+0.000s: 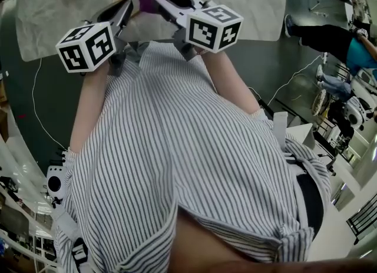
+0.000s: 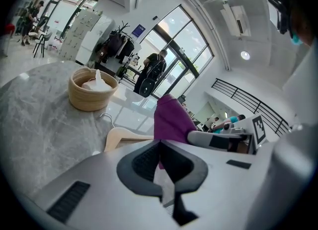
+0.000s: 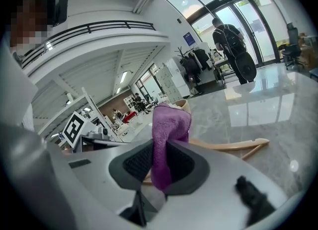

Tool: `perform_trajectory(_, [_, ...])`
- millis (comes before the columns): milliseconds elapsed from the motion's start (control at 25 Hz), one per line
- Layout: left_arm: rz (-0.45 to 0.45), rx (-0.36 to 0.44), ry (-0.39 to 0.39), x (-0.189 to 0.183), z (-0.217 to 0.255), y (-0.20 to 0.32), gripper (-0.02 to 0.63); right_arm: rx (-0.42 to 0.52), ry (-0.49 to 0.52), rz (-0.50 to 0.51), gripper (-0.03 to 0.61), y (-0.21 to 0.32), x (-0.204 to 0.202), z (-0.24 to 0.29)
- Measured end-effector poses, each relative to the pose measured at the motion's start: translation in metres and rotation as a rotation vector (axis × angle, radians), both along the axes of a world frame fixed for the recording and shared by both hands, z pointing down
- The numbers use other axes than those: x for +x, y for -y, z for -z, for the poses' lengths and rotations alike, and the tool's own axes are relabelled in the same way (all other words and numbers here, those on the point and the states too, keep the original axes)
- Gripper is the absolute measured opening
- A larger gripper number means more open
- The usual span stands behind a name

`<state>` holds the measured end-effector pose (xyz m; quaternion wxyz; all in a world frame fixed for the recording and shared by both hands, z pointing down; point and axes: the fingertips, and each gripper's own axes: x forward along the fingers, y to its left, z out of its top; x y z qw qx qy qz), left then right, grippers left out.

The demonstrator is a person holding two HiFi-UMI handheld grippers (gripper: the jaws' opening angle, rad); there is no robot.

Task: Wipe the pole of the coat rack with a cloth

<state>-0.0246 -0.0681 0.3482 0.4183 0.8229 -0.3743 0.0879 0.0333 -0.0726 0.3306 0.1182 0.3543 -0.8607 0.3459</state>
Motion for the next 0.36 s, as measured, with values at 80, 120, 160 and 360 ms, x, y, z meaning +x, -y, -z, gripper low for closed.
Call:
perform_trajectory(80, [0.000,-0.002,-0.003,-0.0008,0.0001,-0.0014,0.014,-0.001,-0.004,0.002,0.075,-0.0002,0.0014,0.0001])
perform_trajectory(120, [-0.001,-0.002,-0.004,-0.0014,0.0002,-0.0020,0.014,0.000,-0.007,0.000,0.075,-0.0002,0.0019,-0.0003])
perform_trajectory(160, [-0.001,-0.001,-0.004,-0.0019,0.0004,-0.0025,0.014,0.002,-0.009,-0.004,0.075,0.0000,0.0024,-0.0006])
perform_trajectory(360, [-0.002,0.009,0.008,-0.0012,0.0036,-0.0027,0.014,-0.001,-0.003,-0.029,0.075,0.0022,0.0079,0.0009])
